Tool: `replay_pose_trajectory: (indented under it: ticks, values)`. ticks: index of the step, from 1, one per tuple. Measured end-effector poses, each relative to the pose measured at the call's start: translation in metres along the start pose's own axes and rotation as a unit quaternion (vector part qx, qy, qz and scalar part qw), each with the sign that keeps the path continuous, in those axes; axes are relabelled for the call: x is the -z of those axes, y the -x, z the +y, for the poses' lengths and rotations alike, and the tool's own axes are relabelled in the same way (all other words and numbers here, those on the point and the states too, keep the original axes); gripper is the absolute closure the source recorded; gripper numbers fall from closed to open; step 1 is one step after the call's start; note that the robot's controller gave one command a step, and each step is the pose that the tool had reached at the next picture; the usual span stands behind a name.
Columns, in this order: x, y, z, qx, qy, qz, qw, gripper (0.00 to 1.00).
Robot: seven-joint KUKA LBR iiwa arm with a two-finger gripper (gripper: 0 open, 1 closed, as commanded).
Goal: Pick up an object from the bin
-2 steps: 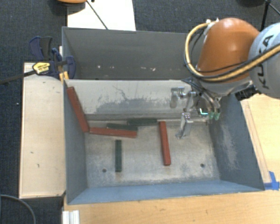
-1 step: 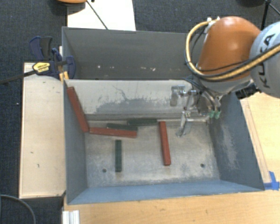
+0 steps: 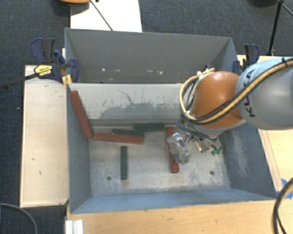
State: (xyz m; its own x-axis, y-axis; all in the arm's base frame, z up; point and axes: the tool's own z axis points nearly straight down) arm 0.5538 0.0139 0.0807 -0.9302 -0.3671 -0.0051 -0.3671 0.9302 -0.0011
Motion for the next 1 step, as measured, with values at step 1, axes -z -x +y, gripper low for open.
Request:
replay_pose_trajectory:
  ticks: [1]
  values:
    - [-0.0093,-0.0018,-0.0001,0.010,0.000,0.0004,1.0000,0.00]
